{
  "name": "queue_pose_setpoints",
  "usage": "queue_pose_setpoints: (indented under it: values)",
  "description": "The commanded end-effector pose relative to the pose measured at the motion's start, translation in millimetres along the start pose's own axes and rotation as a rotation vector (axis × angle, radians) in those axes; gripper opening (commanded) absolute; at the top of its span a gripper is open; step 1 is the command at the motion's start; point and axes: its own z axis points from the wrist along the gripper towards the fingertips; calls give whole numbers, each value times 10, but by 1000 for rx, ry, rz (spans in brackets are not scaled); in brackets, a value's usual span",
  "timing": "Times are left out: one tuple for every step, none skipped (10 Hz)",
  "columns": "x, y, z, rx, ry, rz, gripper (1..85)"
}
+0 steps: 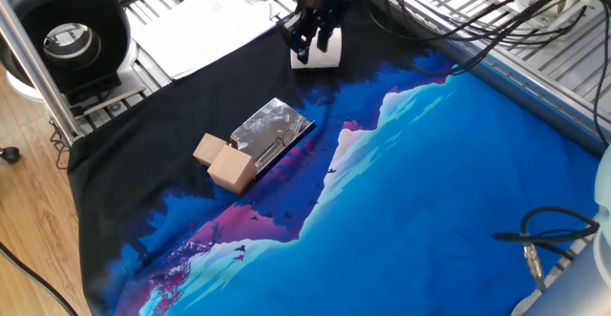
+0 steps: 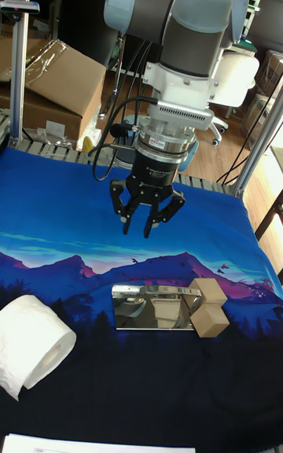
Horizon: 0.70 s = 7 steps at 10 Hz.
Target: Put the toilet paper on its holder
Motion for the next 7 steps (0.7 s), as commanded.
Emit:
queue_pose_setpoints:
  values:
    - [-130, 21, 43, -16, -77, -49, 20]
    - [-181, 52, 113, -37, -125, -72, 20]
    - [-176, 116, 132, -74, -137, -86, 20]
    - [-17, 54, 150, -61, -81, -135, 50]
    - [199, -19, 185, -52, -13, -208, 227]
    - [166, -117, 188, -29, -23, -279, 370]
    - [183, -197, 180, -18, -12, -338, 497]
